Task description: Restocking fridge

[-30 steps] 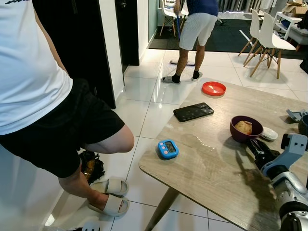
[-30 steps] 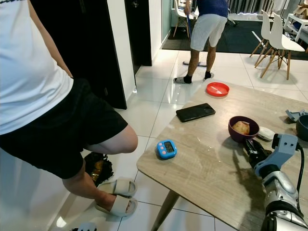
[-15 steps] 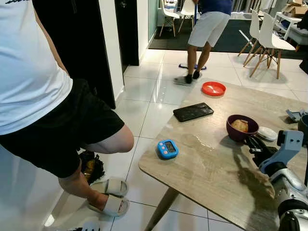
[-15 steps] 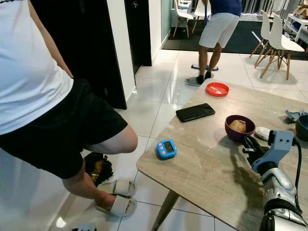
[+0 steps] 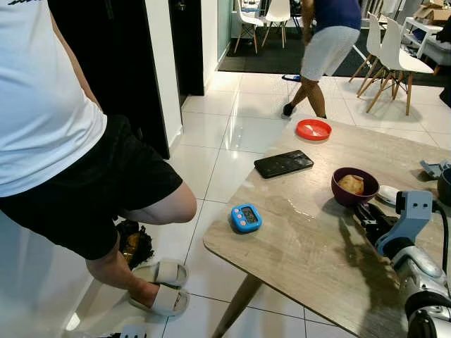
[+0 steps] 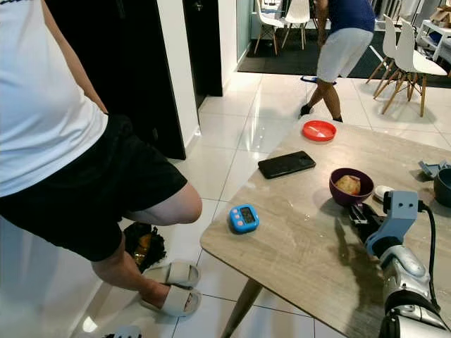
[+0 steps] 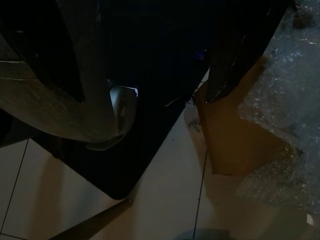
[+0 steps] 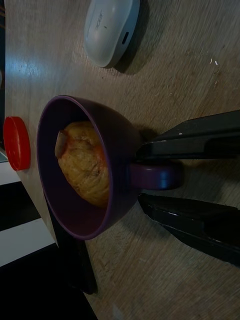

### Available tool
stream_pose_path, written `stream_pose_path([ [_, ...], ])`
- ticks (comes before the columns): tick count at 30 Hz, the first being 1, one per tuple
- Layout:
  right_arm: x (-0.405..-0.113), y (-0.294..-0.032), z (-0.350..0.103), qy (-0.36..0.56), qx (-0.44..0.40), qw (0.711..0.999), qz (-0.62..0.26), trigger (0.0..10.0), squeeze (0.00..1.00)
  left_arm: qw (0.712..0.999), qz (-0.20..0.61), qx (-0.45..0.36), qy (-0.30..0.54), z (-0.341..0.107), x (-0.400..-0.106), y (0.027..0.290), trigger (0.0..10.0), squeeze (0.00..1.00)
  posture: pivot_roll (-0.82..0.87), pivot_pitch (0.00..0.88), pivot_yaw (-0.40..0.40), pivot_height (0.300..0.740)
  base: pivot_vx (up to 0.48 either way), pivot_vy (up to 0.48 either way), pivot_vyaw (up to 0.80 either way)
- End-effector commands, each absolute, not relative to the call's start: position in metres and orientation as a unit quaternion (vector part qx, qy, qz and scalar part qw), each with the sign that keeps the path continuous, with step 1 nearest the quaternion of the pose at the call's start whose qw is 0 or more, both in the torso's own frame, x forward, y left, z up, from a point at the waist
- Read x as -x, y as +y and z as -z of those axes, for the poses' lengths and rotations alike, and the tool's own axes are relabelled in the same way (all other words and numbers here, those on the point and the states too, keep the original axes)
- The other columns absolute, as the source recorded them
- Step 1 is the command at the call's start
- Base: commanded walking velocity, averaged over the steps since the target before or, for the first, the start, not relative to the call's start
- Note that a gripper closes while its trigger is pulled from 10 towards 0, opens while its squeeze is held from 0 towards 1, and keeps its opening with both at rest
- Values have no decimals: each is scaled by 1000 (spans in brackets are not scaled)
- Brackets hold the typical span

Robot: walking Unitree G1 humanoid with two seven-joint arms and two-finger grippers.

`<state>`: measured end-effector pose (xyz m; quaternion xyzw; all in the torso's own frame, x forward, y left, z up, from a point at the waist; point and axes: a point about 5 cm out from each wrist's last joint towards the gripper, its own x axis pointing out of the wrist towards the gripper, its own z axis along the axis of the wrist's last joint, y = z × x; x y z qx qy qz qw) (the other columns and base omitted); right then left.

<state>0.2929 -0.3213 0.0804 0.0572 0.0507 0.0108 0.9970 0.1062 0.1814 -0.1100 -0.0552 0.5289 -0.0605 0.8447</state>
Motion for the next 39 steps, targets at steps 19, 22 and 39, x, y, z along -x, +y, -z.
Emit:
stream_pose_path([
  [19, -291, -325, -77, 61, -54, 997, 16, 0, 0, 829, 64, 60, 552, 114, -90, 180, 10000, 0, 32, 0, -4, 739, 0, 0, 0],
  [22, -291, -325, -78, 60, -54, 997, 16, 0, 0, 829, 64, 60, 552, 114, -90, 180, 10000, 0, 32, 0, -4, 739, 0, 0, 0],
  [39, -300, -311, -95, 1, -107, 989, -98, 10000, 0, 830, 54, 62, 552, 114, -91, 182, 10000, 0, 28, 0, 2, 739, 0, 0, 0],
])
